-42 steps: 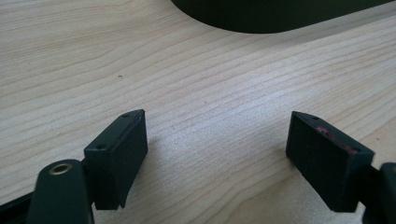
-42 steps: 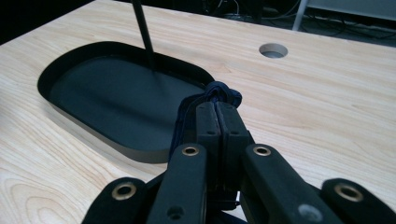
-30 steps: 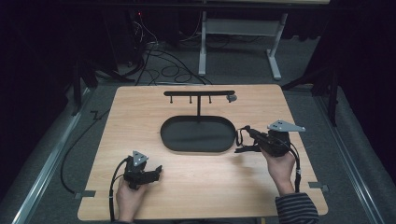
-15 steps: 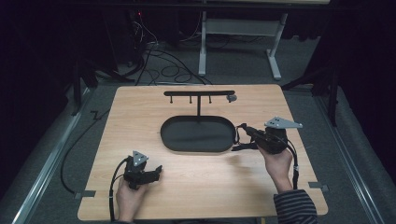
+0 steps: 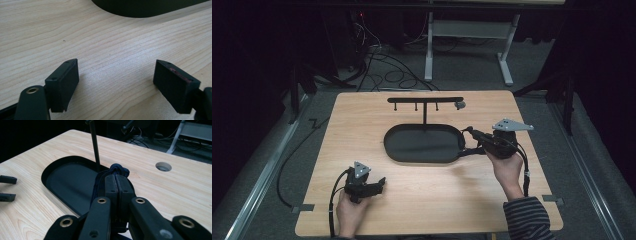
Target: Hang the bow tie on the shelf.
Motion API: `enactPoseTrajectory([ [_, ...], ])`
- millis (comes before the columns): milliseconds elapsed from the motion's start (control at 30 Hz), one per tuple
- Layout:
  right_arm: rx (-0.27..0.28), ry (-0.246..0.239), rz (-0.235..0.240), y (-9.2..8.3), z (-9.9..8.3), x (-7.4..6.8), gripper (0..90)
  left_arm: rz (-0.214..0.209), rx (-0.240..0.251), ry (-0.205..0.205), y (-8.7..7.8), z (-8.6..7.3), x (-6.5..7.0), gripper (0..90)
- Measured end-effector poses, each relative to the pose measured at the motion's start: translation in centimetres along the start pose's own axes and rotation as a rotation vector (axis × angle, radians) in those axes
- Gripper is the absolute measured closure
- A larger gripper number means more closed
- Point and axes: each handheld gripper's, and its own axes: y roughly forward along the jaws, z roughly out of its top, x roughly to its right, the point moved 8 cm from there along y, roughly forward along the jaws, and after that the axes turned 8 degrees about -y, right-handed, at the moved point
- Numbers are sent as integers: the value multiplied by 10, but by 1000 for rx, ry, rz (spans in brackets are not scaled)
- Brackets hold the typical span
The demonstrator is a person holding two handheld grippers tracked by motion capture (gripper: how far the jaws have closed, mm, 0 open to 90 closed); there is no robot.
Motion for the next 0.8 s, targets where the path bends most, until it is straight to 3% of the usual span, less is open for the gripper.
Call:
enactPoseTrajectory([
  [367, 14, 10, 14, 1, 5, 2, 900, 0, 0, 0, 0, 0, 0, 209],
  [800, 37, -18, 27, 5, 27, 2, 900, 0, 0, 0, 0, 0, 0, 210],
])
